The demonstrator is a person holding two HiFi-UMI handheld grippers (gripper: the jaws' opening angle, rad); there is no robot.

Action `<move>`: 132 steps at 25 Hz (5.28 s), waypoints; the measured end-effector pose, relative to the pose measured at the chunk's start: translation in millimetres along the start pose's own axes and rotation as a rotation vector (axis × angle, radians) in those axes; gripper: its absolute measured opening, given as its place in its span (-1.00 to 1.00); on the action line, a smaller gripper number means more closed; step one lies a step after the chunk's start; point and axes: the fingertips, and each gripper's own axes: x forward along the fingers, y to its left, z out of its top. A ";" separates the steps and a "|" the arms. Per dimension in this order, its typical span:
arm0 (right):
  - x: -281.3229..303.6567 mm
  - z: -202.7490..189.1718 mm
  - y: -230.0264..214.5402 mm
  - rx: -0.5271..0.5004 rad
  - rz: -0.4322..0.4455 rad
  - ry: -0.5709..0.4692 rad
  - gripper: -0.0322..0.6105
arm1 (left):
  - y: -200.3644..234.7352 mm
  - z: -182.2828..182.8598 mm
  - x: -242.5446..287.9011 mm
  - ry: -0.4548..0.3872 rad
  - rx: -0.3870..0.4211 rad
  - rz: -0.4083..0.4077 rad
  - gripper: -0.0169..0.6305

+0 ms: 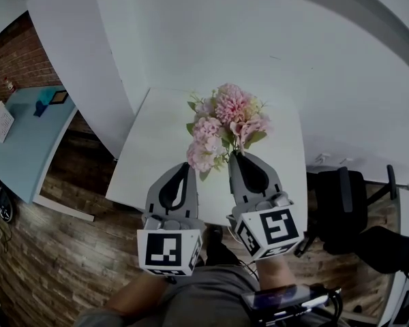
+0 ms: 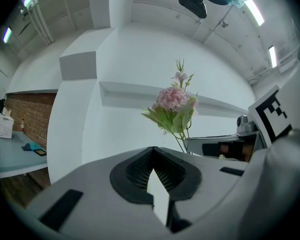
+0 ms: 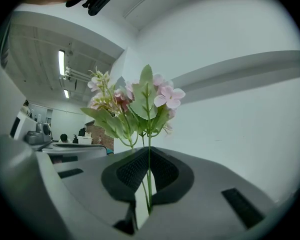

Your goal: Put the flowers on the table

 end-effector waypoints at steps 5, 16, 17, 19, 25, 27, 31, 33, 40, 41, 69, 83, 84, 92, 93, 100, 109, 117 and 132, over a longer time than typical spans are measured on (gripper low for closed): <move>6.3 -6.5 -5.1 -0.005 0.005 -0.008 -0.87 | 0.2 -3.7 10.0 -0.011 0.013 -0.001 -0.92; 6.5 -7.6 -2.9 -0.009 0.013 -0.047 -0.87 | 0.2 -7.6 13.7 -0.041 0.038 -0.005 -0.92; 6.0 -7.7 -2.1 -0.011 0.017 -0.053 -0.87 | -0.2 -8.6 13.1 -0.043 0.035 -0.003 -0.92; 14.5 -7.4 -8.6 -0.010 0.025 -0.059 -0.86 | 0.1 -10.0 23.8 -0.040 0.028 0.002 -0.92; 122.6 1.7 -94.2 0.065 0.057 0.001 -0.87 | 18.5 -5.2 155.2 0.030 0.003 0.016 -0.92; 138.5 7.6 -100.4 0.080 0.079 -0.002 -0.86 | 25.0 -1.3 169.1 0.033 0.000 0.032 -0.92; 165.2 22.9 -102.4 0.107 0.118 -0.028 -0.87 | 39.2 10.4 185.6 0.005 0.013 0.046 -0.92; 183.8 30.7 -99.6 0.102 0.131 -0.036 -0.87 | 51.4 13.6 193.8 0.003 0.008 0.053 -0.92; 239.4 13.9 -87.4 0.111 0.182 0.002 -0.87 | 96.8 -4.1 213.3 0.025 -0.007 0.106 -0.92; 243.7 7.9 -91.1 0.117 0.187 0.011 -0.86 | 97.1 -8.2 217.1 0.031 0.012 0.112 -0.92; 255.8 -5.3 -103.2 0.109 0.253 0.039 -0.86 | 104.4 -45.2 207.5 0.159 -0.098 0.204 -0.92; 273.6 -82.7 -137.9 0.155 0.241 0.101 -0.86 | 105.5 -107.2 245.3 0.234 -0.120 0.203 -0.92; 265.8 -83.0 -136.4 0.152 0.241 0.098 -0.86 | 101.4 -107.0 239.7 0.230 -0.118 0.204 -0.92; 254.3 -91.9 -136.0 0.152 0.236 0.116 -0.86 | 100.4 -106.7 238.4 0.231 -0.108 0.205 -0.92; 244.8 -91.1 -135.7 0.146 0.236 0.112 -0.86 | 93.8 -106.0 233.0 0.227 -0.106 0.204 -0.92; 238.5 -96.4 -136.6 0.140 0.222 0.131 -0.86 | 90.3 -103.5 235.1 0.236 -0.113 0.193 -0.92; 249.6 -107.8 -140.4 0.128 0.216 0.174 -0.86 | 93.1 -105.2 253.9 0.272 -0.118 0.173 -0.92; 202.5 -125.2 -121.4 0.098 0.188 0.196 -0.86 | 77.2 -101.7 206.2 0.254 -0.087 0.177 -0.92; 189.4 -162.9 -114.3 0.041 0.161 0.270 -0.83 | 72.9 -110.4 189.8 0.266 -0.055 0.147 -0.92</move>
